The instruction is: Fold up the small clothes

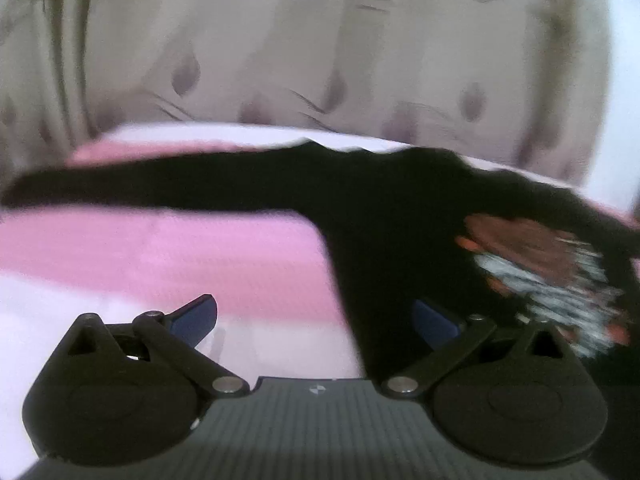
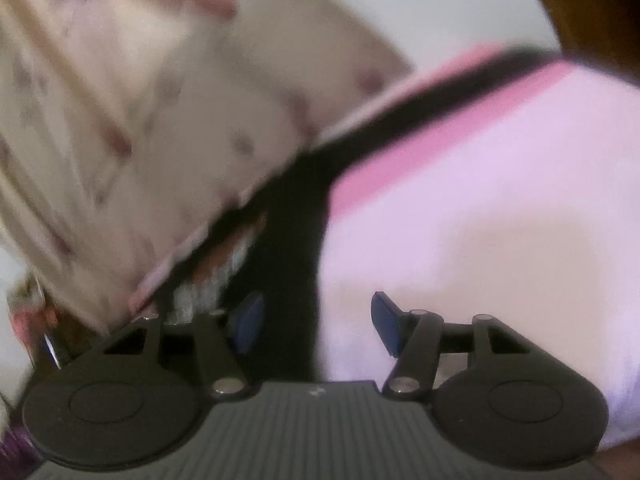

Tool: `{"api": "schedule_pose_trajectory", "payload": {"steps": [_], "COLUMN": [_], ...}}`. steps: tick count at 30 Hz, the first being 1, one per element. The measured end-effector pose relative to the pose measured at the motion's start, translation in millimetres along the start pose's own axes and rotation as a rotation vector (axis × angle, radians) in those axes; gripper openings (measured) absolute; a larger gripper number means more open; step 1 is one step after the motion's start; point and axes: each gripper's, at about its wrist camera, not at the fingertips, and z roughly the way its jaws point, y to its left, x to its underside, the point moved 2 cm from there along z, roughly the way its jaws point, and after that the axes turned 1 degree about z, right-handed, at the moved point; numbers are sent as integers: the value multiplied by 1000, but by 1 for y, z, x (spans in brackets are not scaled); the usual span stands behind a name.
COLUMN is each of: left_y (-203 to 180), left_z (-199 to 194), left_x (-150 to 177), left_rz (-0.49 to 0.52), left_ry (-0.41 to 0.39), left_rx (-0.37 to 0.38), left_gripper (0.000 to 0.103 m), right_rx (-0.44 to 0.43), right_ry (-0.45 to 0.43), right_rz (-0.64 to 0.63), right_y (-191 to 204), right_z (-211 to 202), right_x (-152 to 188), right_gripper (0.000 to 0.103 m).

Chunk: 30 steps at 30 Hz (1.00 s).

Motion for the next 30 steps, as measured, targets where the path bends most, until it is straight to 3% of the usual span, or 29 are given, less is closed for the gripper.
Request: {"api": "schedule_pose_trajectory", "payload": {"steps": [5,9,10,11,12,15,18,19,20,21,24,30], "left_y": [6,20,23,23,23,14,-4,-10,-19,-25,-13,14], "left_z": [-44,-68,-73,-77,-81,-92,-98,-99,-100,-100,-104,-134], "left_x": [31,58,61,65,67,77,87,89,90,91,88,70], "left_rz": [-85,-239,-257,-263,-257,-217,-68,-11,50,94,-3,-16], "left_ry": [69,138,129,141,150,142,102,96,92,108,130,106], "left_rx": [183,300,321,347,363,377,330,314,305,287,306,269], "left_gripper": [102,102,102,102,102,102,98,89,39,10,7,8], "right_rx": [37,-13,-8,5,17,14,7,7,6,0,-33,-88], "right_ry": [-9,3,1,8,24,39,40,33,27,20,-17,-50], "right_rz": [-18,24,23,27,36,37,27,38,59,83,163,263], "right_y": [5,14,14,16,17,20,24,23,21,17,11,14], "right_z": [11,18,17,20,22,28,32,32,32,30,18,-18], "right_x": [25,29,27,26,26,32,36,36,37,37,37,39], "right_gripper": [62,62,59,46,30,26,20,18,14,14,10,9]}}
